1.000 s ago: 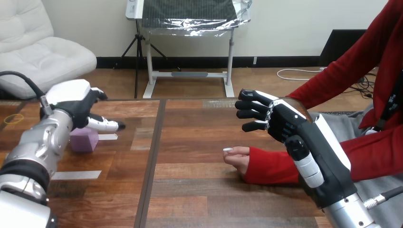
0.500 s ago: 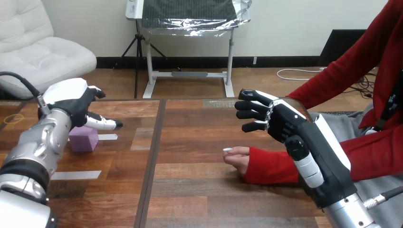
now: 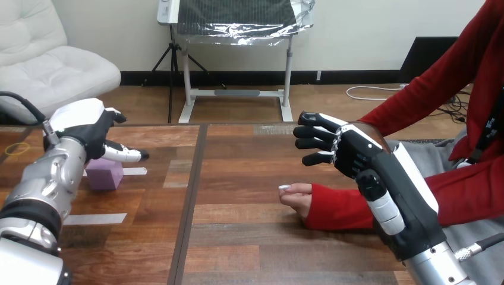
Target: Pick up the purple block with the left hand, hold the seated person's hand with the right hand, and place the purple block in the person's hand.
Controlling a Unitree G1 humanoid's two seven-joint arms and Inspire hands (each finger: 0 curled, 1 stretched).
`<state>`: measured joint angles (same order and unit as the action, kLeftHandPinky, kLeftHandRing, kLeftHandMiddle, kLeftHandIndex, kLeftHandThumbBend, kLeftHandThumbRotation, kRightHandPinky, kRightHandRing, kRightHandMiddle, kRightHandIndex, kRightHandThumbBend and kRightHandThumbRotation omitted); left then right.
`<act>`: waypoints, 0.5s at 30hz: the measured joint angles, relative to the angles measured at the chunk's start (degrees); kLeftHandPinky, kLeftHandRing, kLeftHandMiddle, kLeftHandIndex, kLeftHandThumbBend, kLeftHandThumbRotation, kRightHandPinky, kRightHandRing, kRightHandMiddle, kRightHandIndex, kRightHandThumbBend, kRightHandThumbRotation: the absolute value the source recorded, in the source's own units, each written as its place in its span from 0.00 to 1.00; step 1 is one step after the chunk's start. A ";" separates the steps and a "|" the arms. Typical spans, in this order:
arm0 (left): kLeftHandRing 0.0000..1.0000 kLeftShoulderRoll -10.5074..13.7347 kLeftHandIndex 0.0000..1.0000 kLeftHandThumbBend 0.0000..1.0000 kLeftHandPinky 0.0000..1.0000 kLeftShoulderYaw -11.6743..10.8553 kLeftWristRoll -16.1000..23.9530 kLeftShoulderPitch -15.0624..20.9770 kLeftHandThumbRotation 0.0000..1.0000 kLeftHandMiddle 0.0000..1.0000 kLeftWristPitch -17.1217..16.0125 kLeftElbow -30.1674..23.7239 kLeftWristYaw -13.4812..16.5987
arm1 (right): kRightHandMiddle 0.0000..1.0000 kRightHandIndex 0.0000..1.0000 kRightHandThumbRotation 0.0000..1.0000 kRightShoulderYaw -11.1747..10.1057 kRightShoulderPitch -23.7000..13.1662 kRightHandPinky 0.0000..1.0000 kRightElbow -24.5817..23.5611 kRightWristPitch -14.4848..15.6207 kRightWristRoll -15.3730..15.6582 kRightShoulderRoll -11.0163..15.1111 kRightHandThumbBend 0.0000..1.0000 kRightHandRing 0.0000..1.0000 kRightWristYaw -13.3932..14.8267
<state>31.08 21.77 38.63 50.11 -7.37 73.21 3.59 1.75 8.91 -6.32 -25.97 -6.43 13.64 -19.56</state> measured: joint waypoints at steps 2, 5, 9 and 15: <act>0.86 0.00 0.87 0.65 0.84 0.00 -0.02 0.00 0.49 0.88 0.13 0.26 0.00 | 0.80 0.82 1.00 0.00 0.00 0.69 0.00 0.00 -0.02 0.01 1.00 0.78 -0.17; 0.87 -0.02 0.88 0.65 0.85 0.03 -0.03 0.00 0.52 0.89 0.54 0.55 0.00 | 0.80 0.82 1.00 0.00 0.00 0.68 0.00 0.00 -0.04 0.05 1.00 0.78 -0.46; 0.90 -0.08 0.89 0.65 0.88 0.21 0.06 0.00 0.58 0.91 1.45 0.76 -0.12 | 0.80 0.82 1.00 0.00 0.00 0.68 0.00 0.00 -0.03 0.09 1.00 0.78 -0.72; 0.91 -0.19 0.91 0.65 0.89 0.32 0.11 0.00 0.62 0.93 2.39 1.01 -0.33 | 0.80 0.82 1.00 0.00 0.00 0.67 0.00 0.00 0.04 0.11 1.00 0.77 -0.73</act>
<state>30.89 22.10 38.74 50.11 -4.98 74.23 3.27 1.75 8.91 -6.32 -25.97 -6.39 13.75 -20.29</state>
